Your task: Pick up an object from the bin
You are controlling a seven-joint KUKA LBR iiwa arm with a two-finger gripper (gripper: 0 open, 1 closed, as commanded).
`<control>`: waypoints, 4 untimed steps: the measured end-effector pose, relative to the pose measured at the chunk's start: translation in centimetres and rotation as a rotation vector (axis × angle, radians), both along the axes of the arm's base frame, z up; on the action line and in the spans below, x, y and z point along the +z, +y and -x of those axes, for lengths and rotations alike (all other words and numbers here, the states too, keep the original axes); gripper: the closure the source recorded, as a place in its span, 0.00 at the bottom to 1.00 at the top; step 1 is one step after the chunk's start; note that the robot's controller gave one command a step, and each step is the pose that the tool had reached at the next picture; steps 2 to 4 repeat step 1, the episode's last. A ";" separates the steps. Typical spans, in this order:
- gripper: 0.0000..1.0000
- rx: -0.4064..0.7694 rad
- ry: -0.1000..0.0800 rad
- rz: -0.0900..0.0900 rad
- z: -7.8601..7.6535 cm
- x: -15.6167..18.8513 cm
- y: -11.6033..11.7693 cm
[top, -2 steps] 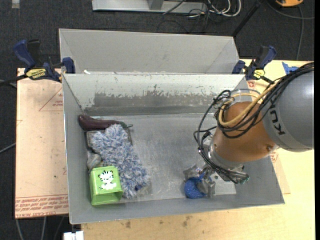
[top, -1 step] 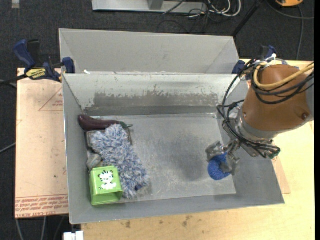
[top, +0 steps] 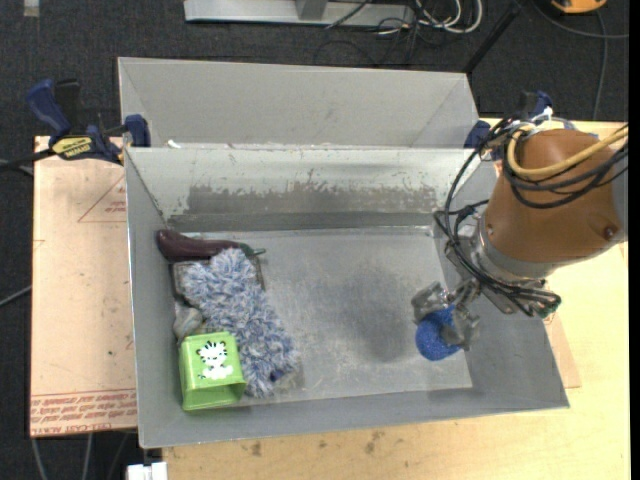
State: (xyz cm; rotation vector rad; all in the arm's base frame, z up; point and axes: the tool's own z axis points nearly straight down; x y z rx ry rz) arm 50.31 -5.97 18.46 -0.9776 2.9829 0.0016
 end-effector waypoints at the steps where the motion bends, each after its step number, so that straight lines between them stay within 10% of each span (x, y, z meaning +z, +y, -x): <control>1: 1.00 0.007 0.008 -0.001 0.0 4.2 0.0; 4: 1.00 0.007 0.008 -0.001 0.0 4.2 0.0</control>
Offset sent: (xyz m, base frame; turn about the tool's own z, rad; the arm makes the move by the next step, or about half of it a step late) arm -0.0103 0.0072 0.0928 0.0192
